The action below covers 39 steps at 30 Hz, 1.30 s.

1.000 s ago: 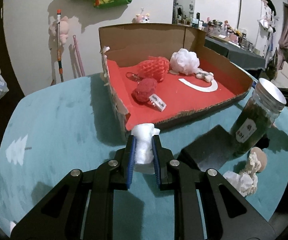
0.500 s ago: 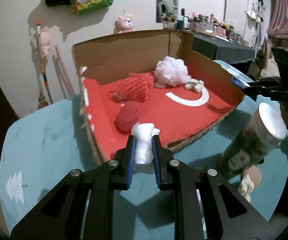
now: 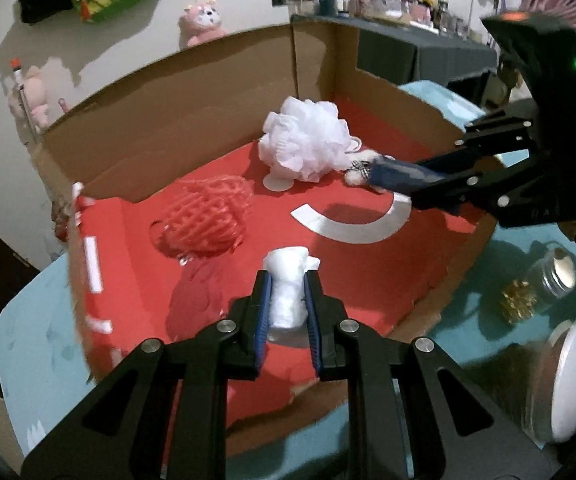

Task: Organize soft objects
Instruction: 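Lift the cloth and tube and carry both into the box, then open the left tool releasing the cloth while the right tool releases the tube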

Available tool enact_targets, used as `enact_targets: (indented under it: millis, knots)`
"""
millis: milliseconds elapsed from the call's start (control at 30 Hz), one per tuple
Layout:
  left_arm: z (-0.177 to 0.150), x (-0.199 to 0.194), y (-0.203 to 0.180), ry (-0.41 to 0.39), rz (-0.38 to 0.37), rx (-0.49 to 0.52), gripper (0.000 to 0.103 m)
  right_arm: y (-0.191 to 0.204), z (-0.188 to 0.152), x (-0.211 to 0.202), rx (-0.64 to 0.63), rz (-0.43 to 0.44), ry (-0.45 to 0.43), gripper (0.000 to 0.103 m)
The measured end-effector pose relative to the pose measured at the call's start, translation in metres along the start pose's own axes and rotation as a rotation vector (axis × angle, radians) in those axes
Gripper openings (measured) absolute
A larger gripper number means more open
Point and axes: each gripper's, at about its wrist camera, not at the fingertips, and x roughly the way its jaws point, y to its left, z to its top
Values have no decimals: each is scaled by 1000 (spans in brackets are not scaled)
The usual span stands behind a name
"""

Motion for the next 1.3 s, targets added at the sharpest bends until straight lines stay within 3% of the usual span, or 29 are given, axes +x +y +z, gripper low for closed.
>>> enact_targets:
  millis: [467, 1300]
  knots:
    - [31, 62, -1, 155, 77, 62, 16, -1, 40, 67, -37, -55, 178, 25]
    - [25, 81, 0, 177, 104, 53, 17, 6, 50, 95, -37, -120, 227, 25]
